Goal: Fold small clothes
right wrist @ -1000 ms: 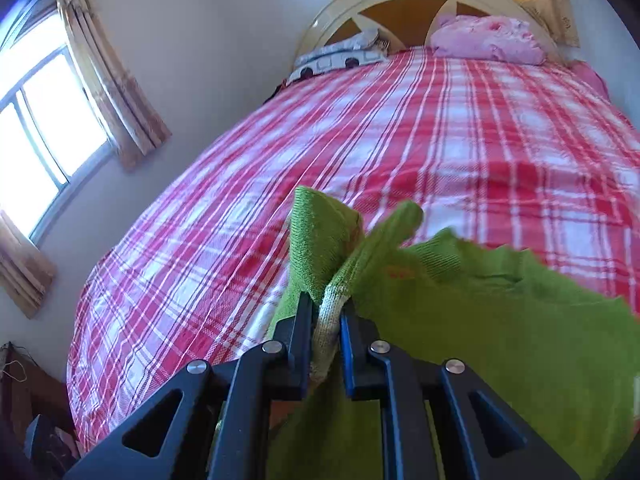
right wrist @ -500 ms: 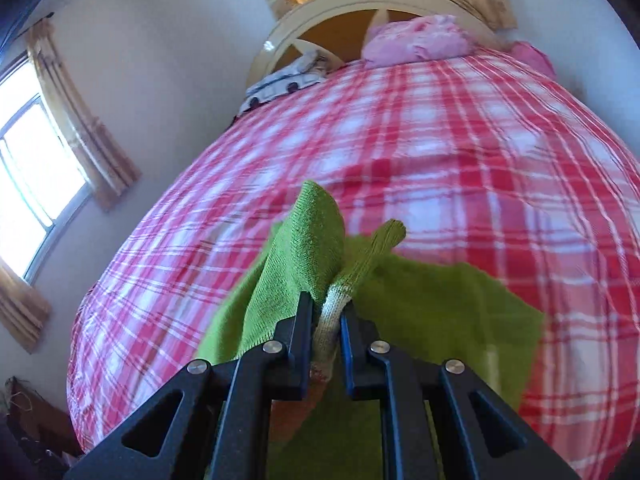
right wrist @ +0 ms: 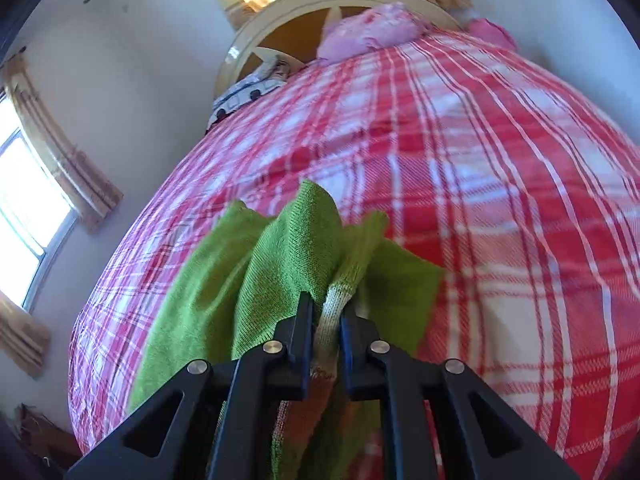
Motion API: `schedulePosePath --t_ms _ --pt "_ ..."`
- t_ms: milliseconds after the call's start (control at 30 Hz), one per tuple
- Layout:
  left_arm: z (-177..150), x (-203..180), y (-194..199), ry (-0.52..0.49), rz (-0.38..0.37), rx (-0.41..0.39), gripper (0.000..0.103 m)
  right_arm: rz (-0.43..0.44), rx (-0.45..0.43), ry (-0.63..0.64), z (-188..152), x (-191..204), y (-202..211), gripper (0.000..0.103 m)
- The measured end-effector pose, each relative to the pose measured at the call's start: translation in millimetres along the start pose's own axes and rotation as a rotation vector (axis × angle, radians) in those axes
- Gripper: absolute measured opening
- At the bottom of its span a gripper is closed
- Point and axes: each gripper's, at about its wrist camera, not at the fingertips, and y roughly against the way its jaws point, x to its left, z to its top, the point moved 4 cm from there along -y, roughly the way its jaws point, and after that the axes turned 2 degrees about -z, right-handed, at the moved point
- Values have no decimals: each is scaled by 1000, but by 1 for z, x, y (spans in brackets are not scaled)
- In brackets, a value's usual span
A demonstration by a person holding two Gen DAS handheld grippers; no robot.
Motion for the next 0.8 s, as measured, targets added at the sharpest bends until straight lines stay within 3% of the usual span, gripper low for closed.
schedulePosePath --t_ms 167,233,300,333,467,567,633,800 --pt "-11 -8 -5 -33 4 62 21 1 25 -42 -18 -14 -11 14" --pt "-14 -8 5 -34 -19 55 30 12 14 -81 -22 -21 -5 16" --pt "-21 -3 21 -23 -48 49 54 9 -2 -116 -26 -29 9 18" --pt "-25 0 29 -17 -52 35 56 -14 -9 -115 -28 -32 18 18" --pt "-45 24 63 61 -63 5 57 -125 -83 -49 -48 -31 71 18" --pt "-43 52 84 156 -32 -37 58 -94 -104 -7 -63 -13 95 18" --pt "-38 66 87 191 -2 -52 63 -71 -104 49 -78 7 104 18" --pt "-33 101 70 241 125 -25 64 -73 -69 95 -104 35 90 18"
